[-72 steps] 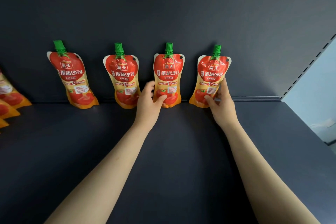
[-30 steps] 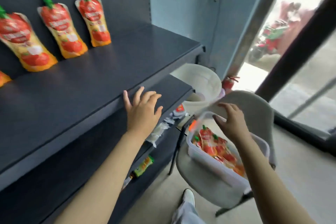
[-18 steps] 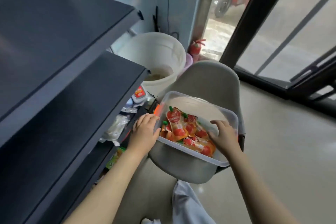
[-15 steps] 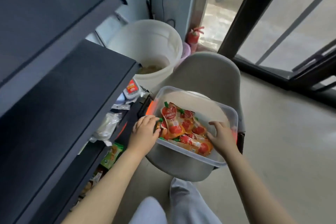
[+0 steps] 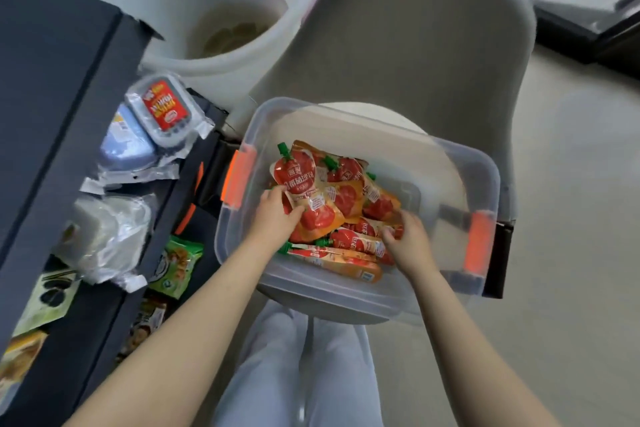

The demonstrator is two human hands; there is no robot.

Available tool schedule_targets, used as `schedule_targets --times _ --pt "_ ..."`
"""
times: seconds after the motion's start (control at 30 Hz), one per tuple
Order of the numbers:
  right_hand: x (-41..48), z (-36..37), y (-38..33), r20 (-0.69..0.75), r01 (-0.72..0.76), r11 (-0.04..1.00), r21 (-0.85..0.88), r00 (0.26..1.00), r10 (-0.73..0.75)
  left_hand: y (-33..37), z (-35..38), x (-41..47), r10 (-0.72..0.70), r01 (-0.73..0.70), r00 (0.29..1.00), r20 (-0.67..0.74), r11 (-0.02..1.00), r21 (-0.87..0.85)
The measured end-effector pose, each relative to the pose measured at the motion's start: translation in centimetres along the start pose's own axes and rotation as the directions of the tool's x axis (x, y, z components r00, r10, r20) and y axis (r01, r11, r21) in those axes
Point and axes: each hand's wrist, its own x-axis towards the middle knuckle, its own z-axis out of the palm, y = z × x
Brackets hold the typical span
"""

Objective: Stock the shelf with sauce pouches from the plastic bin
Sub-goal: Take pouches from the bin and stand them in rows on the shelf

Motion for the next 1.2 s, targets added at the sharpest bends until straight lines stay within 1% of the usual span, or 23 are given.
schedule_targets --times 0.07,0.13,0.23,0.27,0.33,0.4,0.53,0.6,0.63,0.7,0.73,0.8,0.87,0.93,1.03,1.1,1.2 --pt "1.5 0.6 0.2 -0.039 -0.007 1.0 0.028 0.999 0.008 -0.2 0.7 1.3 -0.046 0.045 0.999 -0.027 0.998 -0.045" --pt "3.0 1.0 0.1 -0.056 -0.005 0.997 0.073 0.998 0.009 -0.3 1.1 2.2 -0.076 0.073 0.994 -0.076 0.997 -0.039" --pt "4.9 1.5 -0.2 -0.009 0.019 0.995 0.101 1.0 -0.018 0.1 1.6 2.6 -0.076 0.078 0.986 -0.148 0.997 0.006" --pt "5.4 1.7 -0.2 0.02 0.02 0.994 0.108 1.0 -0.023 0.3 1.9 2.6 -0.076 0.074 0.984 -0.162 0.997 -0.018" --pt "6.3 2.1 -0.3 0.067 0.018 0.994 0.106 0.997 -0.026 0.7 2.5 2.5 -0.102 0.078 0.979 -0.174 0.987 -0.141" --pt "7.1 2.3 0.0 0.069 0.018 0.999 0.04 0.997 -0.021 1.0 3.0 2.4 -0.139 0.089 0.973 -0.182 0.962 -0.259" --pt "8.0 1.2 0.0 0.023 -0.012 0.975 -0.223 1.0 0.018 1.1 3.5 2.7 -0.228 0.127 0.957 -0.176 0.882 -0.454" --pt "8.0 0.4 -0.3 0.027 0.004 0.972 -0.237 1.0 0.003 1.1 3.5 2.7 -0.259 0.143 0.95 -0.175 0.858 -0.494" --pt "7.9 0.0 -0.5 0.03 0.009 0.982 -0.191 1.0 -0.003 1.0 3.6 2.6 -0.275 0.151 0.946 -0.175 0.846 -0.51" --pt "7.5 -0.6 -0.6 0.013 0.006 1.0 -0.009 1.0 -0.006 0.9 3.7 2.4 -0.303 0.17 0.937 -0.172 0.828 -0.534" --pt "7.3 -0.9 -0.6 -0.009 0.022 0.997 0.07 1.0 -0.021 0.9 3.6 2.1 -0.313 0.176 0.934 -0.173 0.823 -0.54" --pt "6.6 -1.5 -0.4 -0.04 0.06 0.983 0.174 0.998 -0.053 1.0 3.5 1.5 -0.329 0.175 0.926 -0.187 0.811 -0.559" --pt "5.6 -2.5 -0.3 -0.039 0.065 0.958 0.278 0.998 -0.056 1.6 3.3 0.8 -0.337 0.161 0.919 -0.206 0.797 -0.582" --pt "4.5 -3.5 0.0 -0.026 0.073 0.938 0.338 0.997 -0.068 2.1 3.0 -0.3 -0.304 0.145 0.93 -0.207 0.82 -0.553" --pt "1.9 -5.4 -0.6 0.019 0.063 0.895 0.441 0.997 -0.08 2.6 2.2 -2.3 -0.234 0.126 0.958 -0.164 0.861 -0.493" --pt "-0.9 -7.0 -1.8 0.047 0.06 0.863 0.502 0.994 -0.096 3.1 1.2 -4.2 -0.217 0.107 0.964 -0.152 0.844 -0.526" --pt "-5.8 -9.3 -4.2 0.106 0.038 0.787 0.615 0.986 -0.131 4.4 -1.5 -8.4 -0.224 0.068 0.958 -0.177 0.781 -0.62"
